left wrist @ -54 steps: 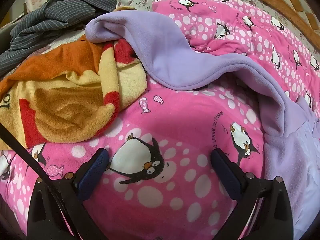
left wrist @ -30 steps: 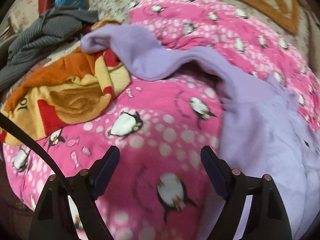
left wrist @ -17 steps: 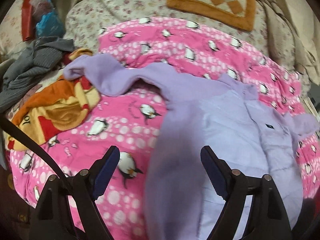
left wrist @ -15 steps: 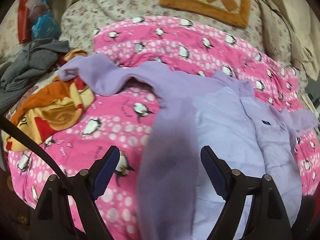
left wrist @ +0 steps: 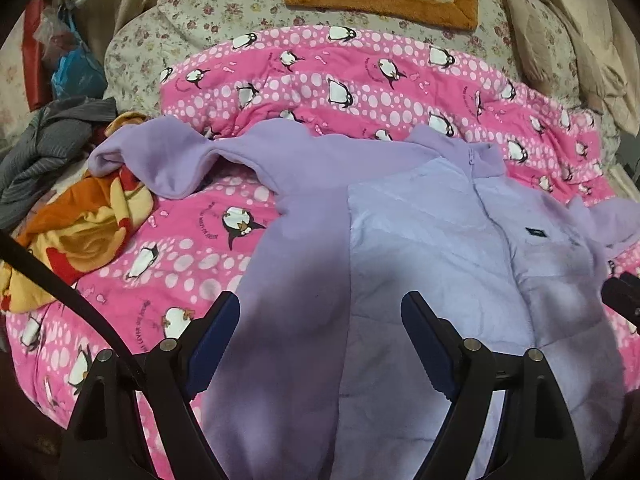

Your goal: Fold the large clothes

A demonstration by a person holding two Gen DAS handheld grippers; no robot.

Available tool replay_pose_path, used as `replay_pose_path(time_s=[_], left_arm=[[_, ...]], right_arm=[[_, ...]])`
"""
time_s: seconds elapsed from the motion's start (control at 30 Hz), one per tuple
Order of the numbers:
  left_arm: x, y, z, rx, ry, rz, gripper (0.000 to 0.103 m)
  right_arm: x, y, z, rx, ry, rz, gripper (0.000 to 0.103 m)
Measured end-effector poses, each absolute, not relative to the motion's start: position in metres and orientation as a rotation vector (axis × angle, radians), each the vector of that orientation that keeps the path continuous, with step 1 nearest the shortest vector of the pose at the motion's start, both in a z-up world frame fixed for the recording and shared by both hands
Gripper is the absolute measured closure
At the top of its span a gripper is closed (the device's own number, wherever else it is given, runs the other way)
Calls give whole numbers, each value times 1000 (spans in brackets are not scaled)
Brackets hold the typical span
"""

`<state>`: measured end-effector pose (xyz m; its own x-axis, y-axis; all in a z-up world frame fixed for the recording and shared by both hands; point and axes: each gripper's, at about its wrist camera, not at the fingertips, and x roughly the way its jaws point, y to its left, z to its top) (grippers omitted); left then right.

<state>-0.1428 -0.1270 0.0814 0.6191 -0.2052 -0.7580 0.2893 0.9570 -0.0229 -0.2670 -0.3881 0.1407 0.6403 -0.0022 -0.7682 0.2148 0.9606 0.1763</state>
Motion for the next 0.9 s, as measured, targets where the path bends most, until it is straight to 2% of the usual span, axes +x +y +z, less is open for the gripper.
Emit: replay_pose_path(time_s=[0.47, 0.9], left_arm=[[-129, -144, 53, 80, 869, -287, 46], [-128, -143, 48, 78, 861, -280, 46]], right_arm=[[-226, -376, 95, 264, 855, -149, 3], [-223, -377, 79, 240, 866, -197, 3]])
